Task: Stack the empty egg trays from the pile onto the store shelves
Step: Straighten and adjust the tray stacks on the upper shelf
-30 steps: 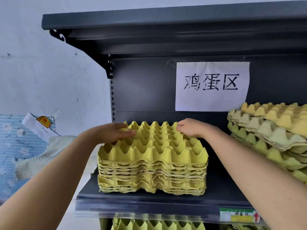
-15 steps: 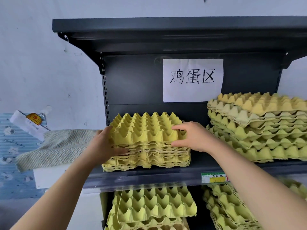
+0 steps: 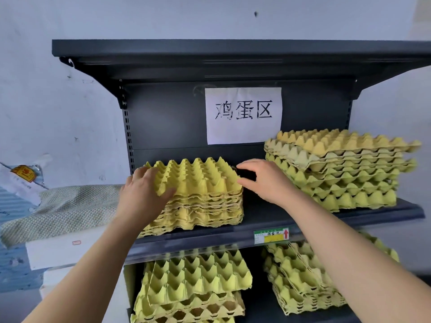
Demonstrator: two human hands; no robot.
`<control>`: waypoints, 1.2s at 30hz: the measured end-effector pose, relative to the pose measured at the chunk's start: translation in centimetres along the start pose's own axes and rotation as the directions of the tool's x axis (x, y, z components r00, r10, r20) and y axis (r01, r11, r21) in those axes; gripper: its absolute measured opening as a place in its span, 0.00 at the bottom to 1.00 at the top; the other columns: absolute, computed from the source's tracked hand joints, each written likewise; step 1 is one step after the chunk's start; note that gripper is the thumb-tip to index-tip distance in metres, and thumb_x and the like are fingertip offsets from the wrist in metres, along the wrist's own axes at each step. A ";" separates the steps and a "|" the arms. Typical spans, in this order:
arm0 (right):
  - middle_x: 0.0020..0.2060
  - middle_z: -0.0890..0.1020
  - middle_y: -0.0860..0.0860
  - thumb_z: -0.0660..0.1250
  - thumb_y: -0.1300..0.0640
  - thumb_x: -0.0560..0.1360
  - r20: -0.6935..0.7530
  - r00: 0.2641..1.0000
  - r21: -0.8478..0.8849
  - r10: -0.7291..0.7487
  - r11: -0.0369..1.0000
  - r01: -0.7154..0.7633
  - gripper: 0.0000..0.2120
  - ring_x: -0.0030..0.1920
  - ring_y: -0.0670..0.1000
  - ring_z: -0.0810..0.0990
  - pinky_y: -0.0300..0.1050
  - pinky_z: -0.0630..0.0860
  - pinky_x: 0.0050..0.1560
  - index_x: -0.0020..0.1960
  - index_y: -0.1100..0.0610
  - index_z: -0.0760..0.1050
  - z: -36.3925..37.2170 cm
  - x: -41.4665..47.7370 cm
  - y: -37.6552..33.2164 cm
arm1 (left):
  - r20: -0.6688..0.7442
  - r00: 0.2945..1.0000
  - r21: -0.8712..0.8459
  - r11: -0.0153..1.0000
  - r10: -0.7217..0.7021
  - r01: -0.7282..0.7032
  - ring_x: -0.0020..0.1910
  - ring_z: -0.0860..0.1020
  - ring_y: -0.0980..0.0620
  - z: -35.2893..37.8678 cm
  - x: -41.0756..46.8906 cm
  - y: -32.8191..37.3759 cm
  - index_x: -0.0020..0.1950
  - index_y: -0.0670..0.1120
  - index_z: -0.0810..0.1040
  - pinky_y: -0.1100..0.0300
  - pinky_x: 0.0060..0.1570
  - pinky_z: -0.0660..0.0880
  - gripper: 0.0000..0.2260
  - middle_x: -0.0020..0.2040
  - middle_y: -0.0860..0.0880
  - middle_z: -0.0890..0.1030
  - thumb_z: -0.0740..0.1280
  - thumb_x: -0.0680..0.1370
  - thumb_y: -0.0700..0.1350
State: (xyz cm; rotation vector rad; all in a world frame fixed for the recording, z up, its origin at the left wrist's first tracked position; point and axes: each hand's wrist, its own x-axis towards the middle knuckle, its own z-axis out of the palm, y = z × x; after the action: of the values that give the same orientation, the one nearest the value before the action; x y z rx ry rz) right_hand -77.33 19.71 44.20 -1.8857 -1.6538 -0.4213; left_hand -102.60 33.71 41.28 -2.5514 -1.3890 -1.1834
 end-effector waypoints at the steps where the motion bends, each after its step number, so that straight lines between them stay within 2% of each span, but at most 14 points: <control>1: 0.65 0.76 0.48 0.68 0.51 0.76 -0.018 1.000 -0.009 0.004 1.000 -0.004 0.20 0.58 0.48 0.75 0.42 0.68 0.60 0.66 0.53 0.75 -1.2 -0.4 0.6 | -0.015 0.999 0.002 1.000 0.031 -0.031 0.67 0.70 0.40 -0.1 0.0 1.5 0.73 0.47 0.68 0.44 0.64 0.70 0.31 0.71 0.44 0.69 0.67 0.75 0.61; 3: 0.65 0.76 0.48 0.68 0.51 0.76 -0.038 0.999 -0.049 0.018 0.999 -0.019 0.19 0.57 0.48 0.75 0.41 0.68 0.59 0.66 0.53 0.75 -3.8 -1.1 2.2 | -0.023 0.996 -0.019 0.996 0.084 -0.085 0.64 0.73 0.41 0.0 0.2 4.9 0.72 0.47 0.70 0.45 0.62 0.72 0.28 0.70 0.45 0.72 0.66 0.76 0.60; 6: 0.64 0.77 0.50 0.68 0.51 0.76 -0.081 0.995 -0.096 0.050 0.994 -0.058 0.18 0.64 0.51 0.74 0.46 0.68 0.65 0.65 0.52 0.75 -7.6 -2.4 5.9 | -0.029 0.987 -0.093 0.982 0.159 -0.161 0.55 0.79 0.44 1.1 0.4 10.5 0.70 0.46 0.73 0.51 0.55 0.76 0.25 0.67 0.46 0.76 0.67 0.77 0.58; 10: 0.65 0.76 0.51 0.68 0.50 0.75 -0.138 0.984 -0.128 0.111 0.983 -0.129 0.19 0.64 0.51 0.74 0.49 0.69 0.67 0.65 0.53 0.76 -12.4 -4.2 12.9 | -0.046 0.971 -0.200 0.950 0.234 -0.239 0.57 0.78 0.48 4.0 0.8 18.7 0.68 0.46 0.75 0.56 0.55 0.73 0.23 0.62 0.48 0.79 0.67 0.77 0.56; 14: 0.64 0.77 0.52 0.68 0.49 0.76 -0.192 0.964 -0.123 0.185 0.970 -0.211 0.20 0.65 0.53 0.74 0.47 0.69 0.65 0.65 0.55 0.76 -17.0 -5.7 21.3 | -0.019 0.970 -0.329 0.914 0.244 -0.237 0.59 0.78 0.48 7.4 1.5 27.5 0.69 0.46 0.74 0.53 0.58 0.75 0.25 0.63 0.47 0.79 0.68 0.76 0.58; 17: 0.65 0.76 0.56 0.67 0.50 0.76 -0.184 0.954 -0.145 0.238 0.953 -0.266 0.21 0.65 0.55 0.73 0.46 0.66 0.64 0.66 0.58 0.74 -19.7 -6.4 27.3 | 0.029 0.966 -0.324 0.917 0.256 -0.233 0.62 0.76 0.47 9.7 2.3 33.4 0.71 0.47 0.72 0.52 0.59 0.75 0.27 0.65 0.47 0.77 0.66 0.77 0.61; 20: 0.66 0.74 0.57 0.67 0.49 0.77 -0.147 0.942 -0.135 0.301 0.938 -0.320 0.23 0.66 0.56 0.71 0.44 0.65 0.63 0.68 0.60 0.72 -21.4 -6.4 32.2 | 0.096 0.969 -0.288 0.938 0.228 -0.192 0.54 0.79 0.48 11.6 3.1 37.4 0.71 0.49 0.71 0.54 0.52 0.76 0.27 0.62 0.46 0.79 0.64 0.77 0.62; 22: 0.67 0.73 0.57 0.66 0.47 0.77 -0.105 0.938 -0.107 0.331 0.934 -0.342 0.25 0.68 0.56 0.70 0.45 0.65 0.64 0.69 0.59 0.70 -21.8 -6.2 34.7 | 0.135 0.973 -0.269 0.952 0.190 -0.148 0.45 0.80 0.49 12.6 3.5 38.8 0.68 0.49 0.74 0.56 0.46 0.76 0.23 0.60 0.45 0.80 0.63 0.78 0.61; 25: 0.71 0.69 0.56 0.62 0.44 0.78 -0.024 0.927 -0.033 0.375 0.926 -0.376 0.28 0.69 0.56 0.68 0.46 0.65 0.65 0.73 0.56 0.65 -21.5 -5.7 37.5 | 0.067 0.985 -0.282 0.950 0.157 -0.132 0.29 0.75 0.53 13.5 4.1 39.5 0.55 0.49 0.80 0.59 0.31 0.70 0.12 0.56 0.46 0.82 0.62 0.81 0.54; 27: 0.72 0.68 0.54 0.60 0.42 0.78 0.037 0.924 0.038 0.380 0.924 -0.381 0.29 0.70 0.55 0.67 0.46 0.65 0.64 0.74 0.55 0.63 -21.1 -5.3 38.8 | 0.040 0.992 -0.276 0.955 0.123 -0.108 0.28 0.74 0.56 13.8 4.4 39.6 0.49 0.48 0.80 0.60 0.28 0.65 0.10 0.47 0.54 0.83 0.62 0.81 0.51; 28: 0.72 0.68 0.54 0.60 0.42 0.78 0.057 0.927 0.085 0.371 0.923 -0.375 0.28 0.70 0.55 0.68 0.45 0.65 0.63 0.74 0.53 0.63 -20.9 -5.2 39.2 | 0.032 0.994 -0.272 0.958 0.108 -0.095 0.29 0.73 0.57 13.8 4.5 39.6 0.49 0.47 0.79 0.61 0.28 0.64 0.10 0.41 0.60 0.80 0.63 0.81 0.51; 30: 0.70 0.70 0.54 0.61 0.43 0.78 0.043 0.940 0.190 0.337 0.921 -0.339 0.26 0.67 0.54 0.71 0.42 0.66 0.58 0.73 0.52 0.65 -20.7 -4.9 39.8 | 0.023 0.996 -0.279 0.957 0.087 -0.077 0.28 0.72 0.58 13.9 4.7 39.6 0.49 0.47 0.78 0.62 0.27 0.62 0.09 0.30 0.63 0.75 0.64 0.80 0.51; 33: 0.67 0.74 0.53 0.63 0.45 0.78 -0.051 0.958 0.264 0.283 0.929 -0.261 0.24 0.63 0.52 0.74 0.42 0.67 0.55 0.71 0.53 0.69 -20.6 -4.7 40.2 | 0.044 0.994 -0.345 0.935 0.105 -0.083 0.28 0.72 0.56 13.8 4.6 39.6 0.46 0.50 0.77 0.60 0.29 0.64 0.10 0.32 0.55 0.77 0.68 0.77 0.56; 36: 0.64 0.76 0.54 0.65 0.46 0.77 -0.133 0.959 0.301 0.251 0.932 -0.202 0.24 0.61 0.51 0.74 0.43 0.69 0.56 0.69 0.54 0.71 -20.9 -4.2 40.1 | 0.017 0.993 -0.381 0.919 0.116 -0.101 0.31 0.74 0.52 13.7 4.5 39.5 0.46 0.50 0.77 0.59 0.30 0.66 0.07 0.36 0.52 0.80 0.69 0.77 0.52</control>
State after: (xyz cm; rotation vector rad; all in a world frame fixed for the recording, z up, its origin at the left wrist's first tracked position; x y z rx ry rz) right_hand -36.06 1.37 49.11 -1.7465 -1.2895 -0.2255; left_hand -64.23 17.61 47.28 -2.8706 -1.0941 -1.5206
